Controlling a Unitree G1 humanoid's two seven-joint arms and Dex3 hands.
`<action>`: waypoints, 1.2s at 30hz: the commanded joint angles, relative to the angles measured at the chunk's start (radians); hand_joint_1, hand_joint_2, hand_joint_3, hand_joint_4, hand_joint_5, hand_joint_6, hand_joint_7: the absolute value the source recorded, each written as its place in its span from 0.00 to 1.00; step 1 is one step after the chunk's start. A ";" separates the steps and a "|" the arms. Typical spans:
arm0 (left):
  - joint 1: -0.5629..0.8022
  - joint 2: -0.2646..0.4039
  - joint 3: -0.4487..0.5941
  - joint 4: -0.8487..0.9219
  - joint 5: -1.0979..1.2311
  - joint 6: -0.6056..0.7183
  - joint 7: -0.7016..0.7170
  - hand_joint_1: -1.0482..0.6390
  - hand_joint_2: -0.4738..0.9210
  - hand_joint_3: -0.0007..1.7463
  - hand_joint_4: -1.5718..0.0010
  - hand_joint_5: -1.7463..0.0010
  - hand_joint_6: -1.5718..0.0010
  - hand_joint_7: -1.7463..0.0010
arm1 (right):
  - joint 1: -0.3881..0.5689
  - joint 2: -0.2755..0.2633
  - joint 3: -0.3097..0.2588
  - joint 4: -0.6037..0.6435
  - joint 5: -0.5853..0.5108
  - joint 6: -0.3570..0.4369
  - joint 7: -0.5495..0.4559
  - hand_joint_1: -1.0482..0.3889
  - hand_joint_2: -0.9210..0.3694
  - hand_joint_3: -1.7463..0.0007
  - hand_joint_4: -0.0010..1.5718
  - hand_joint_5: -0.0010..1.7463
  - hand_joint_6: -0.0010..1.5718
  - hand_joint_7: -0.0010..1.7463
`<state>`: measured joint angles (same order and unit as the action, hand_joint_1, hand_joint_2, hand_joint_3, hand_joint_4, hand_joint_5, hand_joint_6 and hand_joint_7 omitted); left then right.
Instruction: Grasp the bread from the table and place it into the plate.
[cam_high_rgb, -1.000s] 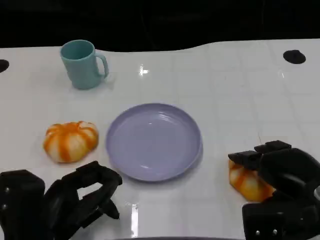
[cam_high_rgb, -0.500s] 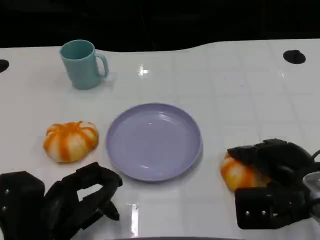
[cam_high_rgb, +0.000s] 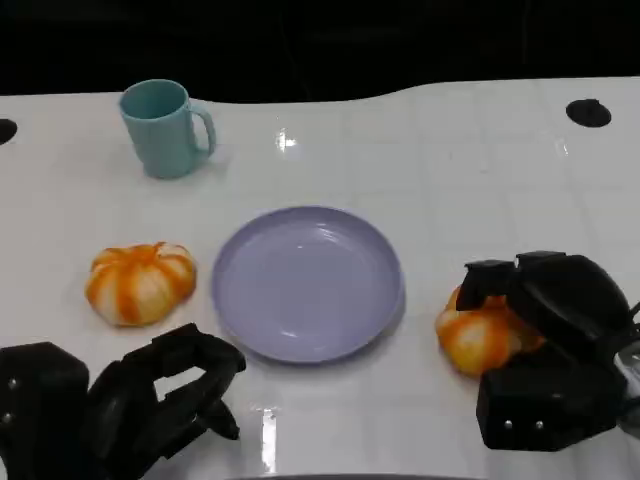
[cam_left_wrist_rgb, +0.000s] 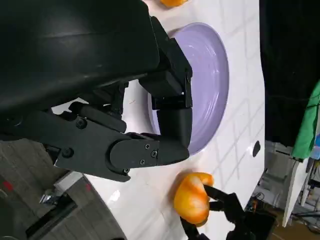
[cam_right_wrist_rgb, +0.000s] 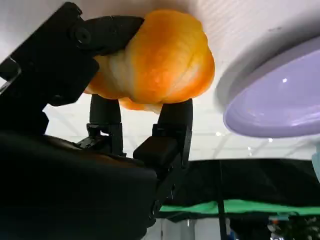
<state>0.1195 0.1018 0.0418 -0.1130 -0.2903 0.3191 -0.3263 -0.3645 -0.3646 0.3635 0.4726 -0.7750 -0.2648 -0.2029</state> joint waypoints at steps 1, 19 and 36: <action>0.004 0.010 0.008 -0.011 0.000 0.006 0.009 0.33 1.00 0.21 0.61 0.01 0.59 0.29 | -0.026 0.007 -0.011 0.033 0.027 -0.037 -0.061 0.69 0.42 0.33 0.57 1.00 0.50 0.93; 0.005 0.005 0.000 -0.009 0.008 -0.001 0.015 0.35 1.00 0.22 0.62 0.00 0.59 0.28 | -0.111 0.100 -0.060 -0.021 0.174 -0.103 -0.068 0.73 0.50 0.29 0.61 1.00 0.46 1.00; 0.018 0.002 -0.008 -0.022 0.018 -0.004 0.016 0.36 1.00 0.24 0.63 0.00 0.61 0.26 | -0.279 0.230 0.023 0.191 0.167 -0.158 -0.025 0.70 0.46 0.31 0.59 1.00 0.45 1.00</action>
<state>0.1263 0.0949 0.0302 -0.1240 -0.2799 0.3192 -0.3225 -0.6006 -0.1459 0.3681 0.6169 -0.5992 -0.4034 -0.2188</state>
